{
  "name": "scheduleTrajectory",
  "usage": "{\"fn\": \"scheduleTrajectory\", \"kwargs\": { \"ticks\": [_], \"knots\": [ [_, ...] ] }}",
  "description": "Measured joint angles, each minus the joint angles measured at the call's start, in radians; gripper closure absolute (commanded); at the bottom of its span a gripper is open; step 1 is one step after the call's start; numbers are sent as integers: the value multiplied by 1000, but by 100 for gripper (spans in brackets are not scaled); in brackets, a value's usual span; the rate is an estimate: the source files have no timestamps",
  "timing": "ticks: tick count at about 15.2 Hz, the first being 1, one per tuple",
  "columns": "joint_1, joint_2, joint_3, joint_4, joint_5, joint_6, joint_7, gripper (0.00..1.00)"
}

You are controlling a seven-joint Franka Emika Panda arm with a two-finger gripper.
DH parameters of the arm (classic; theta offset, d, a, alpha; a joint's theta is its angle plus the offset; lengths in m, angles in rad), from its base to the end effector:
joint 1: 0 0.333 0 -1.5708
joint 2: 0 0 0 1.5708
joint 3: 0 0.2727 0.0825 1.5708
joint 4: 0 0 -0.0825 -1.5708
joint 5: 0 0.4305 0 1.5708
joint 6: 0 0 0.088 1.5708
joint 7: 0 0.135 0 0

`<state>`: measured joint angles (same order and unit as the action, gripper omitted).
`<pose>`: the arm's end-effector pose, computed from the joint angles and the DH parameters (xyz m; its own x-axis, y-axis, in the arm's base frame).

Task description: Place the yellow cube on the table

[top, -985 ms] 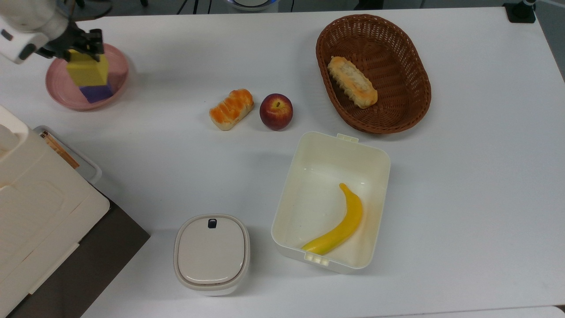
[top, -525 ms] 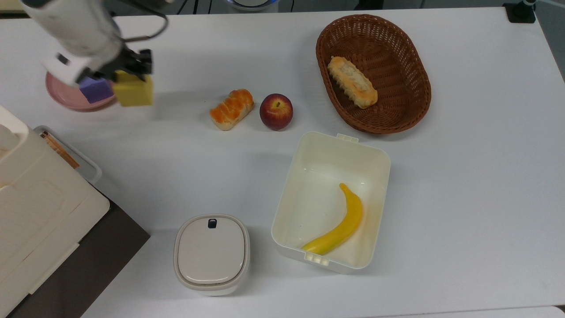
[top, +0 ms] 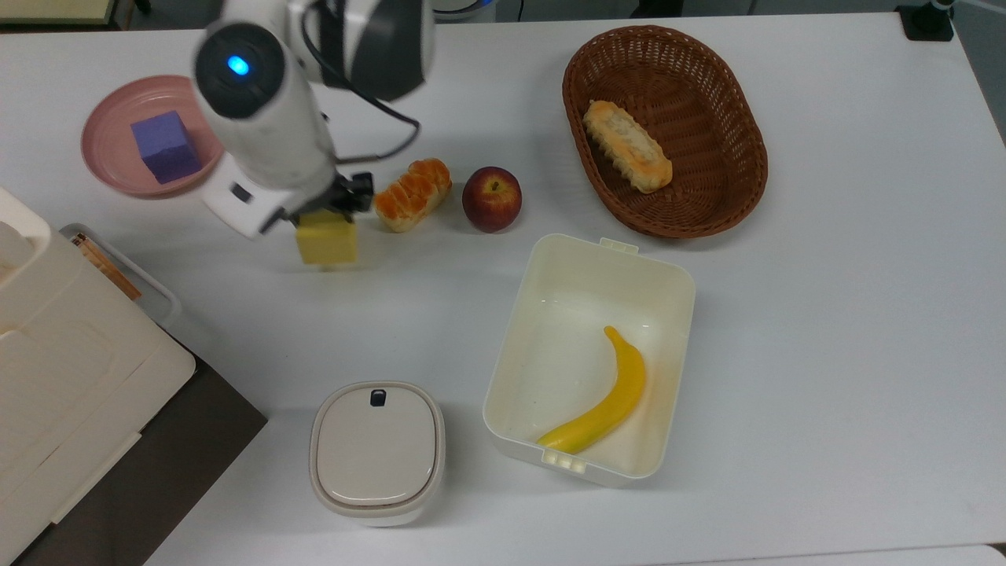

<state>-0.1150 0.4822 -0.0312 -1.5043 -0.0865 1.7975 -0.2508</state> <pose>0.6795 -0.1080 0.2895 0.9703 0.1264 -0.2060 0.1382 -0.9894 0.0437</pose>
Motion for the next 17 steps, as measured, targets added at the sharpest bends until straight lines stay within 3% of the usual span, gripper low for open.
{"fn": "scheduleTrajectory", "kwargs": {
  "ticks": [7,14,17],
  "knots": [
    [22,1,-1,17,0,8,17,0],
    [21,-250,-10,43,0,-111,18,0],
    [17,-295,-13,69,0,-177,19,0]
  ]
}}
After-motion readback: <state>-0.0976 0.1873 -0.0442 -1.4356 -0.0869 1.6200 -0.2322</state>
